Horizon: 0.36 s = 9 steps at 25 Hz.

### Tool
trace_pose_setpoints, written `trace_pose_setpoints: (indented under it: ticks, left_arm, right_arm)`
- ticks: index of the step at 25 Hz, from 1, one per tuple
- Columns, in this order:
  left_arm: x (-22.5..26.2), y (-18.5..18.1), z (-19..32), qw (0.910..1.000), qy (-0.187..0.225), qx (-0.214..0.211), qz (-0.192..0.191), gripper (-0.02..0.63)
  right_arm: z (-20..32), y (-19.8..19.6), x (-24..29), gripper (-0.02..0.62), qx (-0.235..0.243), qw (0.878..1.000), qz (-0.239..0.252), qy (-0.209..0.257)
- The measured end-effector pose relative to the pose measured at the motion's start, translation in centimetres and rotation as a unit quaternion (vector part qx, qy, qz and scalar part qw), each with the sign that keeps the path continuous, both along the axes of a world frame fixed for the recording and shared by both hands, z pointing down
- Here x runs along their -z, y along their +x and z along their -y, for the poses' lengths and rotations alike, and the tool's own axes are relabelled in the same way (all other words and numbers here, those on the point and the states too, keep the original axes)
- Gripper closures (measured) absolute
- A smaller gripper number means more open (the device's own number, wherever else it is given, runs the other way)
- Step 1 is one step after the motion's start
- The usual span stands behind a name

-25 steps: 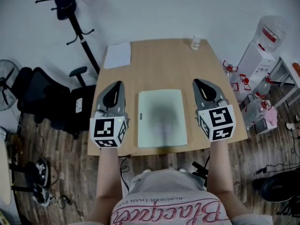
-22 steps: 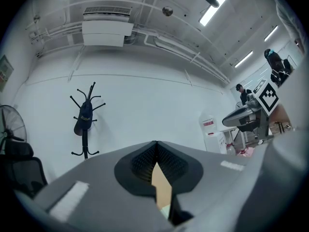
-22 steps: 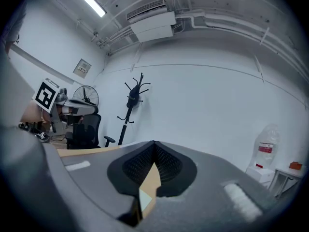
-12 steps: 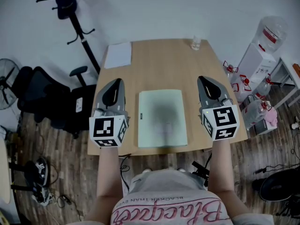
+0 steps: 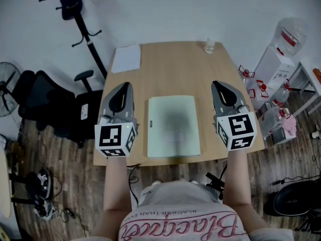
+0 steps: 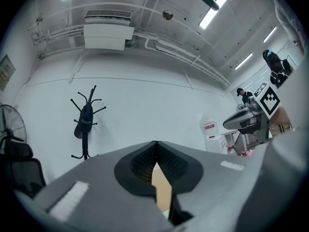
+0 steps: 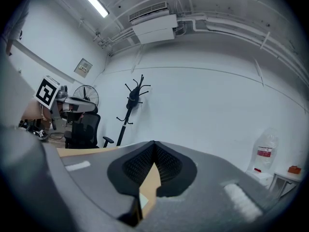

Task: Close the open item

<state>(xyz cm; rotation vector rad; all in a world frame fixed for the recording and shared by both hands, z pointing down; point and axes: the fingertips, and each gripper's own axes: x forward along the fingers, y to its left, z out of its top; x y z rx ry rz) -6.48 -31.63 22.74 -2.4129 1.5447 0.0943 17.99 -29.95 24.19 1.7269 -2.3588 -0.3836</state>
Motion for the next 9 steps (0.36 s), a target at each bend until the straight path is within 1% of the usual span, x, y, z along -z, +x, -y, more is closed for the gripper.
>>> trace_pose_setpoints:
  ticks: [9]
  left_arm:
    - [0.02, 0.02, -0.06, 1.0, 0.002, -0.001, -0.004, 0.589]
  right_arm:
    - [-0.27, 0.28, -0.01, 0.594, -0.006, 1.0, -0.002, 0.001]
